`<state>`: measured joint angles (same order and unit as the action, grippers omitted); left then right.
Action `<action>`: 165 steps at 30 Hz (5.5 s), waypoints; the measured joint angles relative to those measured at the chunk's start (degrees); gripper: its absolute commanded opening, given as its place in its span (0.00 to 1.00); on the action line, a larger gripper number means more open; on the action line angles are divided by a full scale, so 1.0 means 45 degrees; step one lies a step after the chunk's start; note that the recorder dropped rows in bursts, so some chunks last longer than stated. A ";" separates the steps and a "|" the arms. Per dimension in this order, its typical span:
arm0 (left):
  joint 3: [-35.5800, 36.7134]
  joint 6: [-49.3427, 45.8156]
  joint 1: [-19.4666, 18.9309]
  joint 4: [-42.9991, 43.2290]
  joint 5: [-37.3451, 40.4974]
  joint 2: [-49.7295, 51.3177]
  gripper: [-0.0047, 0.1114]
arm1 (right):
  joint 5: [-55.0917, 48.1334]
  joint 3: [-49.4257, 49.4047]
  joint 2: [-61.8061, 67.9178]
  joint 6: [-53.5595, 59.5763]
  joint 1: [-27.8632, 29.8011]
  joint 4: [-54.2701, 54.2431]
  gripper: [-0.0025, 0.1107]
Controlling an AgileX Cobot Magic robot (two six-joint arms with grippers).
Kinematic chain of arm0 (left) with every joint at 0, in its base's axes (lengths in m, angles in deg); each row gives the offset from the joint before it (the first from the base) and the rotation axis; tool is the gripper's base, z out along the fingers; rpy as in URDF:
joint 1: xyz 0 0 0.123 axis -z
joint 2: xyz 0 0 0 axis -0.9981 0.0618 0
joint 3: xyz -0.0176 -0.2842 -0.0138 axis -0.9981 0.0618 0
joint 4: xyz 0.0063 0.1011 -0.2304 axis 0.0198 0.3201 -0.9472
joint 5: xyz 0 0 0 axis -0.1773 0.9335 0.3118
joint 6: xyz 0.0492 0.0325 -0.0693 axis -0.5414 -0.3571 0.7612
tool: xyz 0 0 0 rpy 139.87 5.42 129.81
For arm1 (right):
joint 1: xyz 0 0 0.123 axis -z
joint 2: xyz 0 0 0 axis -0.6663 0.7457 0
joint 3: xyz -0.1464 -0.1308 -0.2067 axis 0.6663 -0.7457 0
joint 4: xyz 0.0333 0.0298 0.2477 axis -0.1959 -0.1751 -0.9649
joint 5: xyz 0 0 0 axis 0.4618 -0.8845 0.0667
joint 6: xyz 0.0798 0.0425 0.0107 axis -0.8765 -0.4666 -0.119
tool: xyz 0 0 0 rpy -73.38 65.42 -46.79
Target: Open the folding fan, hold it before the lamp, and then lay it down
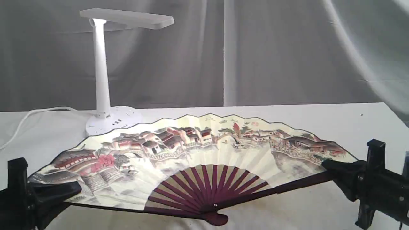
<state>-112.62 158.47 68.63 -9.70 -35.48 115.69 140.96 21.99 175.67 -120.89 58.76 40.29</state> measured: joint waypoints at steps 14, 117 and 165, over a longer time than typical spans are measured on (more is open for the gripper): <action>0.0000 -0.2524 -0.0177 -0.1174 -0.0146 0.2894 0.27 | -0.0849 0.0000 0.0254 0.0930 0.0414 0.0374 0.52; -0.6836 -1.9852 0.8059 -1.3174 3.0597 -1.3868 0.04 | -3.1631 0.4352 -1.4142 1.9749 -0.6019 -1.2766 0.02; 0.0702 -1.9426 0.7675 -0.9108 2.2072 -2.3304 0.04 | -1.9638 -0.3547 -2.6948 2.0284 -0.5996 -1.4101 0.02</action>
<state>-109.46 71.06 103.16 -50.68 63.84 10.83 52.59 6.03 54.40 -29.61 31.77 -23.17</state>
